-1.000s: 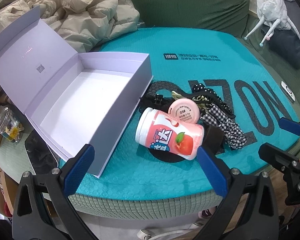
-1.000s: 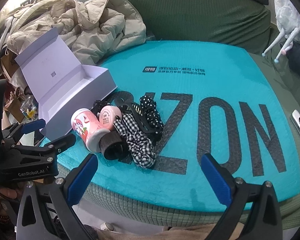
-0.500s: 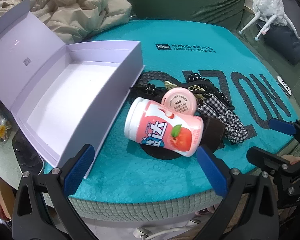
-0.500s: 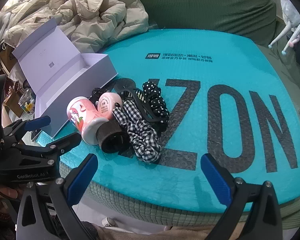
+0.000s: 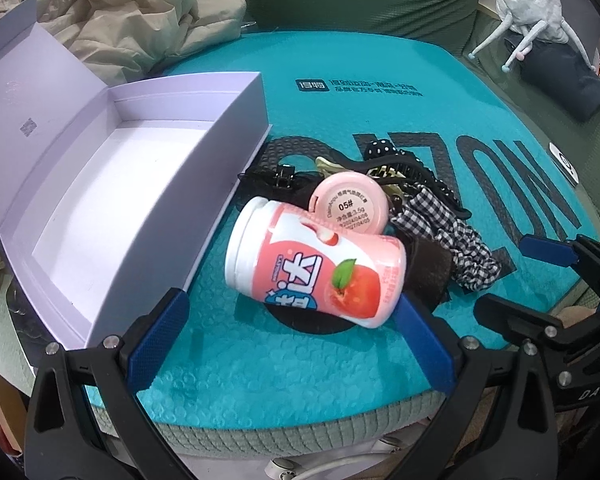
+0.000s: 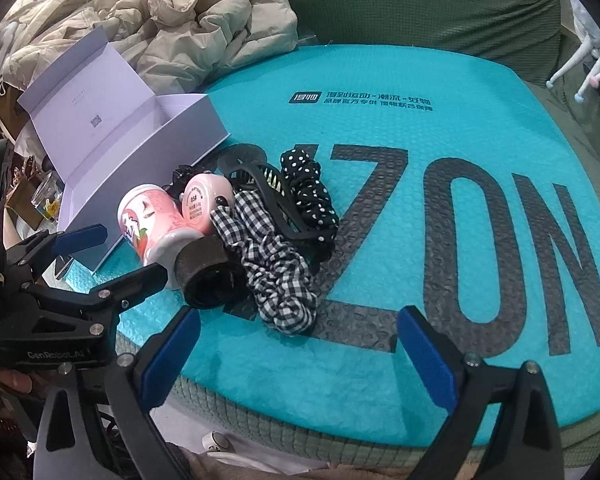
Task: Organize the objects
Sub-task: 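Grasp the pink candy bottle with the left gripper while the right gripper grasps the gingham scrunchie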
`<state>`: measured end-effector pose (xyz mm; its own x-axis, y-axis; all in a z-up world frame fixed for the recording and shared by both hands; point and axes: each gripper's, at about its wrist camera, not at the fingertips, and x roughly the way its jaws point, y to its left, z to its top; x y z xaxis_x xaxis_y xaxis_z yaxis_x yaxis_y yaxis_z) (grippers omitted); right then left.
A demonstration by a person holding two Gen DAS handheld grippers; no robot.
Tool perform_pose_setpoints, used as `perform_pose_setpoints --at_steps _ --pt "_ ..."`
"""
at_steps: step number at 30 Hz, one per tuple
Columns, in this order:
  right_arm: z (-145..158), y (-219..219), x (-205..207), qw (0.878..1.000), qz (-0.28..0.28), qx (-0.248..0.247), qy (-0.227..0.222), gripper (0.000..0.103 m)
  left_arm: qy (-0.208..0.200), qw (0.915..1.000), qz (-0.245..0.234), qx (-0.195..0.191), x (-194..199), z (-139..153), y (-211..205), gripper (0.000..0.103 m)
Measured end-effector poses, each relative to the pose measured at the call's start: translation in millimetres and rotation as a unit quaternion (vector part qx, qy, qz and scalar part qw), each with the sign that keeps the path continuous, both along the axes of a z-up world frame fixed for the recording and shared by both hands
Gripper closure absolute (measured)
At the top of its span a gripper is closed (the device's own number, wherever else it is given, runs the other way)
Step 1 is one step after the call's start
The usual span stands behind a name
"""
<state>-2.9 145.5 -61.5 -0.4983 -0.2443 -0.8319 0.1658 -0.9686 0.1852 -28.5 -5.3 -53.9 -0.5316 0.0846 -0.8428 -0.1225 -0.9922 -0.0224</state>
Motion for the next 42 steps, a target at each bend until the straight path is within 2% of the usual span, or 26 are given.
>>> perform_pose_setpoints --at_steps 12,20,24,28,31,33,42 --pt "-9.2 0.2 -10.9 1.000 0.011 -0.004 -0.004 0.017 0.010 0.9998 -0.018 0.005 -13.3 -0.8 3.8 0.001" --pt "-11.7 1.3 -14.4 1.000 0.022 -0.012 0.000 0.031 0.017 0.9992 -0.032 0.016 -18.9 1.0 8.6 0.001" --pt "-11.6 3.8 -13.8 1.000 0.023 -0.013 0.005 0.045 0.021 0.9985 -0.044 0.026 -19.9 1.9 12.2 0.002" --pt "-11.7 4.5 -12.1 1.000 0.029 -0.009 0.009 0.064 0.017 0.9976 -0.052 0.043 -19.3 -0.4 15.3 0.004" --pt "-11.0 6.7 -10.9 1.000 0.029 -0.010 0.007 0.073 0.016 0.9968 -0.055 0.056 -18.9 -1.3 14.3 0.008" --pt "-10.1 9.3 -10.0 0.999 0.029 -0.018 0.006 0.075 0.013 0.9962 -0.056 0.066 -18.7 -1.4 13.2 0.015" --pt "-1.4 13.3 -2.3 0.999 0.037 0.003 0.006 0.077 0.007 0.9952 -0.081 0.054 -10.5 1.9 16.3 0.015"
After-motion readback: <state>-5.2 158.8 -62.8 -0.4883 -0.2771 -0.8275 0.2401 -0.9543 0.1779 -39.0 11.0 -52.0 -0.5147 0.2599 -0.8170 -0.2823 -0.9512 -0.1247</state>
